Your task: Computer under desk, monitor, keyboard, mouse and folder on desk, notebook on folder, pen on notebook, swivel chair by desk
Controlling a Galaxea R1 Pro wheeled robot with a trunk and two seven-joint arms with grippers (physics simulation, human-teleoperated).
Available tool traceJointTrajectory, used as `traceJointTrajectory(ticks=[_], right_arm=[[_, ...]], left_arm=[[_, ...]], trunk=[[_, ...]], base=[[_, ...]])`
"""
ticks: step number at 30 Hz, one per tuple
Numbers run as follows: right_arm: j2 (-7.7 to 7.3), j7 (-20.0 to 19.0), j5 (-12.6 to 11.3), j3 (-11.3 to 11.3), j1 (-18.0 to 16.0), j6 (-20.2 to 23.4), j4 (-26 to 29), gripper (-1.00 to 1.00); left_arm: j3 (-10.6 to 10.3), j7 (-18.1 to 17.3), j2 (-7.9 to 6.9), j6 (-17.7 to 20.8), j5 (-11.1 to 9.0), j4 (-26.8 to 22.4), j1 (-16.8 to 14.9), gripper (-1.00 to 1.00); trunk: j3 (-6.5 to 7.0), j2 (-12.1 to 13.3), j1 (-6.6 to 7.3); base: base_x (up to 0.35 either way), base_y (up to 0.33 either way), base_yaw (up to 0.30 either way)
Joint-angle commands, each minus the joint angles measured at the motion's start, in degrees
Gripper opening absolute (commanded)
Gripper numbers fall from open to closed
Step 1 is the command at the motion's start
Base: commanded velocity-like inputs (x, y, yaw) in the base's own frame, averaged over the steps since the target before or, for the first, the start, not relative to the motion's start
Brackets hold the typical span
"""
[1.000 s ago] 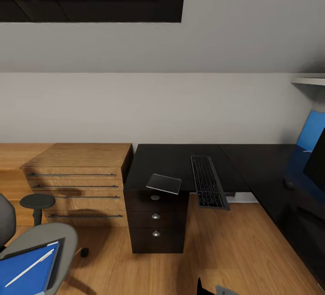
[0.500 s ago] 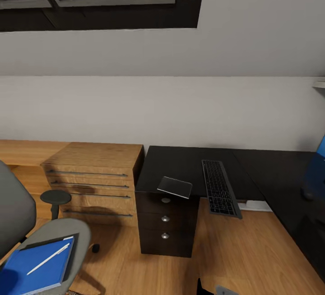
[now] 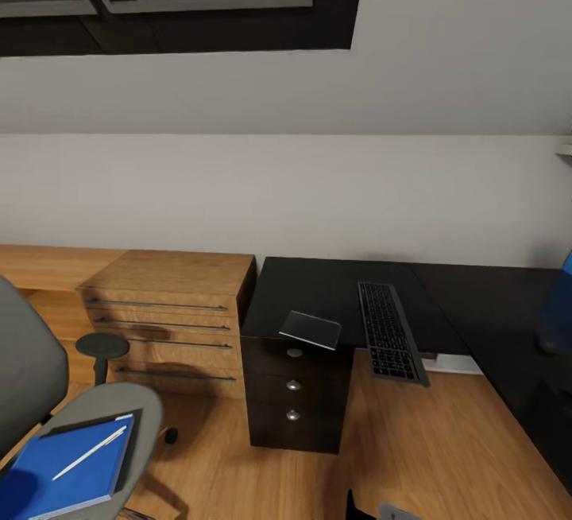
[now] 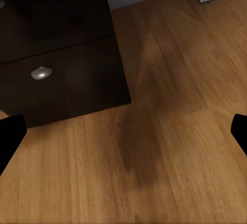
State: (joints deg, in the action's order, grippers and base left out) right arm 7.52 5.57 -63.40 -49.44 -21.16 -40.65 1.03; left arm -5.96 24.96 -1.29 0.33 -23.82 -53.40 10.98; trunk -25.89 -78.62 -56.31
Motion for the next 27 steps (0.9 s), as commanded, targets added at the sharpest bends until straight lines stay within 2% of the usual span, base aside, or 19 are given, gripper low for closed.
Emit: traceJointTrajectory(ticks=[1,13,20,24,27], right_arm=[[0.02,0.56,0.03,-0.48,-0.02,-0.06,0.03,1.0],[0.0,0.58,0.04,-0.48,-0.02,-0.04,0.03,1.0],[-0.05,0.58,0.04,-0.51,-0.02,0.02,0.03,1.0],[-0.05,0.58,0.04,-0.56,-0.02,0.04,0.03,1.0],[-0.03,0.55,0.04,-0.52,-0.02,0.03,0.03,1.0]], left_arm=[[-0.28,0.44,-0.09,0.03,-0.44,-0.05,0.0,1.0],[-0.28,0.44,-0.11,0.02,-0.37,0.3,0.0,1.0],[-0.28,0.42,-0.12,0.02,-0.36,0.31,0.0,1.0],[-0.28,0.37,-0.07,0.02,-0.35,0.31,0.0,1.0],[-0.28,0.35,-0.05,0.02,-0.35,0.28,0.0,1.0]], trunk=[[-0.05,-0.03,0.01],[-0.05,-0.03,0.01],[-0.05,-0.03,0.01],[-0.05,-0.03,0.01],[-0.05,-0.03,0.01]], base=[[-0.118,-0.014,0.003],[-0.274,-0.08,0.001],[-0.28,-0.206,0.0],[-0.188,-0.288,0.0],[-0.036,-0.056,0.0]])
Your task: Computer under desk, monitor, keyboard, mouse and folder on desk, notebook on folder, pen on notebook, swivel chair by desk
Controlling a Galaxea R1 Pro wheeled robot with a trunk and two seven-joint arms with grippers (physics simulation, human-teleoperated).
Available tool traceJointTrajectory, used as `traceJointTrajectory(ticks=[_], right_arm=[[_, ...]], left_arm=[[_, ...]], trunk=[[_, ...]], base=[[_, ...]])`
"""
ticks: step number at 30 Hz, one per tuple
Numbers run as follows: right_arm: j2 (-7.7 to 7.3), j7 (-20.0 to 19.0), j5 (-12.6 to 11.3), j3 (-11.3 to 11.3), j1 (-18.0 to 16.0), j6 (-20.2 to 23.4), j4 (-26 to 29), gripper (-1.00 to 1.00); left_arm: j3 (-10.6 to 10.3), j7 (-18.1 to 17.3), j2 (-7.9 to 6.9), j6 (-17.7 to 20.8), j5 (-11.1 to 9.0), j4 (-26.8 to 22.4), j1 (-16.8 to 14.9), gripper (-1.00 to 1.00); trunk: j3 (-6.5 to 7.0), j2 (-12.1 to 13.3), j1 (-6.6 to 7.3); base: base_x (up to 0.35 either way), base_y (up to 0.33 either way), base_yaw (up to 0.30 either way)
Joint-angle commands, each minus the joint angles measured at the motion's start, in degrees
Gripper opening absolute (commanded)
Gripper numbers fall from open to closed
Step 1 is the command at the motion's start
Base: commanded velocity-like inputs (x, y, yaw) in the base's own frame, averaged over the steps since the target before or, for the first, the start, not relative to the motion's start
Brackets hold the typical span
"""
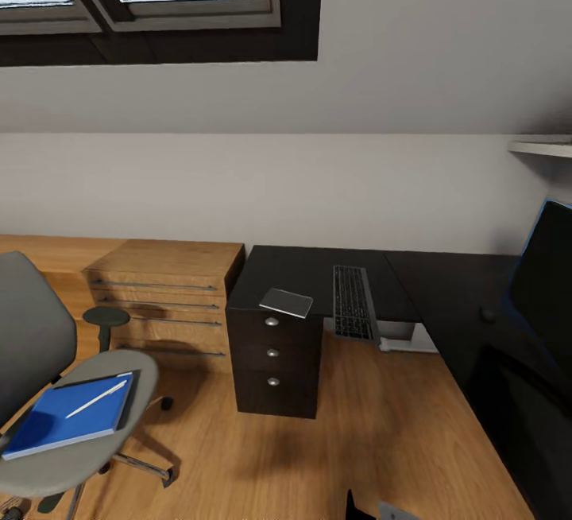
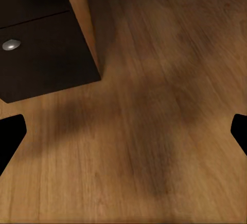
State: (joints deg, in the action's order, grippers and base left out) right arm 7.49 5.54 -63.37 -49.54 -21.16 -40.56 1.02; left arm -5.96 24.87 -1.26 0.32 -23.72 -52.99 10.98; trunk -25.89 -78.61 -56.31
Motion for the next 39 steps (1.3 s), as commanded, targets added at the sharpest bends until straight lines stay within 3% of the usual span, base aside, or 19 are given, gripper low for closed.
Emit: traceJointTrajectory(ticks=[1,39], right_arm=[[0.0,0.57,0.0,-0.41,-0.02,-0.06,0.03,1.0],[0.15,0.53,0.0,-0.48,-0.02,-0.03,0.03,1.0]], left_arm=[[-0.28,0.45,-0.07,0.03,-0.45,-0.14,0.01,1.0],[-0.36,0.44,-0.03,0.03,-0.41,-0.15,0.01,1.0]], trunk=[[-0.05,-0.04,0.0],[6.59,14.8,8.13]], base=[[-0.023,-0.035,0.0],[-0.002,-0.004,0.0]])
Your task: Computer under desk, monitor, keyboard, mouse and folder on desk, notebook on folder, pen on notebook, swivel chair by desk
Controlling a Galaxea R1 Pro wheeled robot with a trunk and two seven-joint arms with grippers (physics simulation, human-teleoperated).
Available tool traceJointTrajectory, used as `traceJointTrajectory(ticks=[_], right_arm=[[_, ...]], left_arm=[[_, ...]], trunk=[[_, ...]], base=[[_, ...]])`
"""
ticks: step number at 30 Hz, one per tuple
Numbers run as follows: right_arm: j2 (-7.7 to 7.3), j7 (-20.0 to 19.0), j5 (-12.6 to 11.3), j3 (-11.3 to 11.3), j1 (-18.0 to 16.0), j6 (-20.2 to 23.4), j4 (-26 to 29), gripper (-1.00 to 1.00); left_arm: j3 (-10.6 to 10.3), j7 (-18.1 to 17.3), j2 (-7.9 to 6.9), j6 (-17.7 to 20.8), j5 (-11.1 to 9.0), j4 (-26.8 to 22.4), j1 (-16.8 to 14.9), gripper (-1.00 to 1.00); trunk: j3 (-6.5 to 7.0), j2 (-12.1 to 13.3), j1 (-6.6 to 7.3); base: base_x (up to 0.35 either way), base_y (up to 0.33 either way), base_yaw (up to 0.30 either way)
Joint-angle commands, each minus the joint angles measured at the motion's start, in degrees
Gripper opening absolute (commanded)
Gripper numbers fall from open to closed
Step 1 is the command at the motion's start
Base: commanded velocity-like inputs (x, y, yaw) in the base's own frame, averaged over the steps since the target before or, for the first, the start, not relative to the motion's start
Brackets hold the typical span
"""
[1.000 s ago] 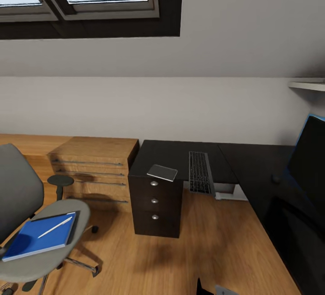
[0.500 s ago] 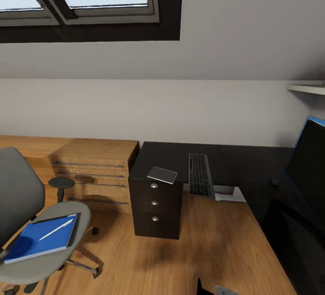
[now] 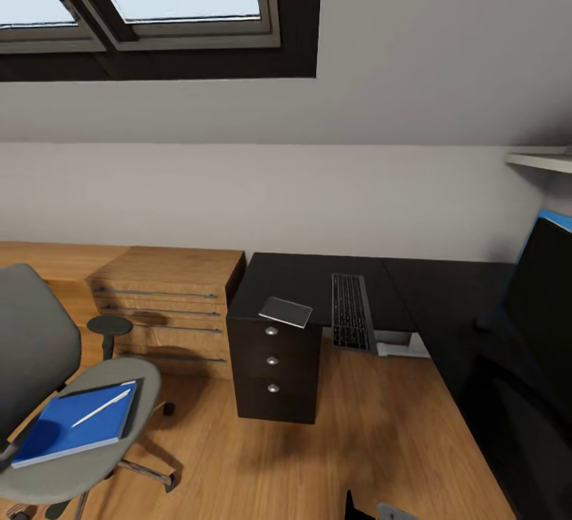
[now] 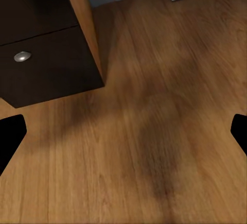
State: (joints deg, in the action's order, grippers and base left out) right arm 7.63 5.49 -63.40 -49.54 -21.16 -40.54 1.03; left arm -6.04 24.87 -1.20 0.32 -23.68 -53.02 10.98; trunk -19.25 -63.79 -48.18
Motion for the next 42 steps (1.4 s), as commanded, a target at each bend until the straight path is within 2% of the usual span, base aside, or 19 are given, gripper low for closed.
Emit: traceJointTrajectory(ticks=[1,11,22,31,42], right_arm=[[0.01,0.57,0.03,-0.47,-0.02,-0.03,0.03,1.0],[0.02,0.57,0.09,-0.47,-0.02,0.16,0.03,1.0],[0.02,0.56,0.11,-0.5,-0.02,0.19,0.03,1.0],[0.02,0.49,0.2,-0.55,-0.02,0.19,0.03,1.0],[0.03,0.49,0.2,-0.61,-0.02,0.19,0.0,1.0]], left_arm=[[-0.28,0.45,-0.06,0.03,-0.43,-0.15,0.0,1.0],[-0.37,0.45,-0.1,0.03,-0.49,-0.24,0.0,1.0],[-0.37,0.45,-0.11,0.07,-0.55,-0.17,0.0,1.0],[-0.13,0.6,-0.2,0.05,-0.83,-0.08,0.0,1.0],[-0.11,0.6,-0.2,0.03,-0.85,-0.07,0.0,1.0]], trunk=[[0.13,0.38,0.22],[1.92,4.39,2.42],[3.9,8.8,4.83],[5.52,12.41,6.81],[7.49,16.82,9.23]], base=[[0.0,0.0,0.0],[-0.037,0.0,0.0],[-0.294,0.0,0.0],[-0.095,0.0,0.0],[-0.311,0.0,0.0]])
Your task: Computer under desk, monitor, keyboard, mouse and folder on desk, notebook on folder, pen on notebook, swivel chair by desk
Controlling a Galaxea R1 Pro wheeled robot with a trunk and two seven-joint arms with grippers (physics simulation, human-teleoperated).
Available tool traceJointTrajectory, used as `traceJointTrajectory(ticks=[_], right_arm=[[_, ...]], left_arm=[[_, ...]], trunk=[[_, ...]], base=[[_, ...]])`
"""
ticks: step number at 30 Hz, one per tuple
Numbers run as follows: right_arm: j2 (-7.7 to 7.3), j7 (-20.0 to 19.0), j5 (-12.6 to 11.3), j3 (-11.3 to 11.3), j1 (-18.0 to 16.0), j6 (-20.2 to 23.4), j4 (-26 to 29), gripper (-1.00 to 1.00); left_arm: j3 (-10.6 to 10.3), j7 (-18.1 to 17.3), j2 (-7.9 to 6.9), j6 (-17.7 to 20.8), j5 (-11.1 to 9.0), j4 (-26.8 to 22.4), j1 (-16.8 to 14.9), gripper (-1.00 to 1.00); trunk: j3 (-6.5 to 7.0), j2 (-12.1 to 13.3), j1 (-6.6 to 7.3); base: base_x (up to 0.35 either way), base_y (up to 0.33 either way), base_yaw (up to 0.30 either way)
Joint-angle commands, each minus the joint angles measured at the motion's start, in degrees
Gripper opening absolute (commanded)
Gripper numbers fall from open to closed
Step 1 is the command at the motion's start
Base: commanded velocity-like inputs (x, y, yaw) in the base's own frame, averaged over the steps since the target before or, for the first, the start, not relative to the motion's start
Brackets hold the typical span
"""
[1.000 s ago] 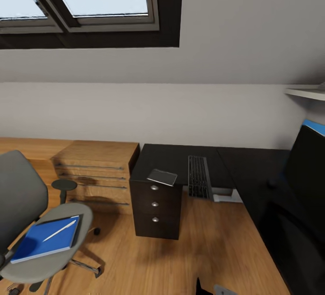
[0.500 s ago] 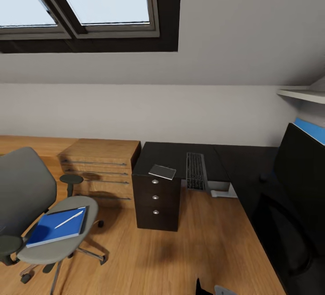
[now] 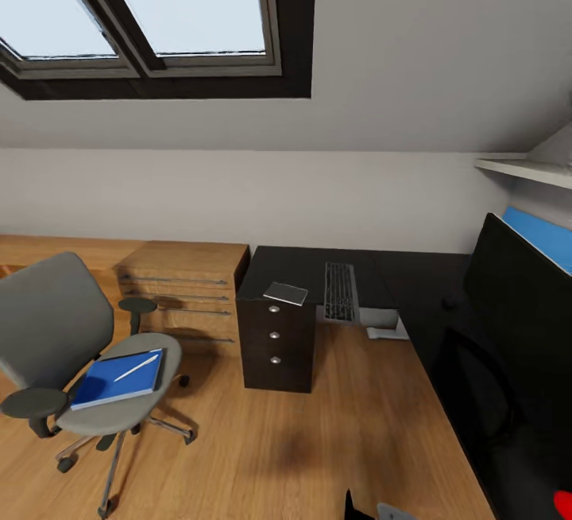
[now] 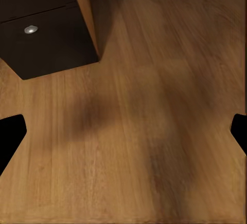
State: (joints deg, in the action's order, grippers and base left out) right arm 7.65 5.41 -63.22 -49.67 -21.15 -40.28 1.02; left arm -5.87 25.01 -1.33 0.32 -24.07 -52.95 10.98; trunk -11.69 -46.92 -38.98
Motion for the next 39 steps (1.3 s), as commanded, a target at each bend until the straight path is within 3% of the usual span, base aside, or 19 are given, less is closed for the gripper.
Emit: traceJointTrajectory(ticks=[1,12,39], right_arm=[[0.02,0.57,0.02,-0.5,-0.03,-0.07,0.02,1.0],[0.01,0.57,0.02,-0.51,-0.03,-0.07,-0.02,1.0],[0.03,0.57,0.02,-0.57,-0.03,-0.15,0.03,1.0]], left_arm=[[-0.28,0.46,-0.08,0.03,-0.45,-0.13,0.0,1.0],[-0.28,0.47,-0.09,0.03,-0.53,-0.13,0.0,1.0],[-0.28,0.4,-0.08,0.04,-0.45,-0.05,0.0,1.0]], trunk=[[0.11,0.35,0.25],[2.09,4.77,2.67],[6.93,15.59,8.6]], base=[[-0.338,0.0,0.0],[-0.264,0.0,0.0],[-0.009,0.0,0.0]])
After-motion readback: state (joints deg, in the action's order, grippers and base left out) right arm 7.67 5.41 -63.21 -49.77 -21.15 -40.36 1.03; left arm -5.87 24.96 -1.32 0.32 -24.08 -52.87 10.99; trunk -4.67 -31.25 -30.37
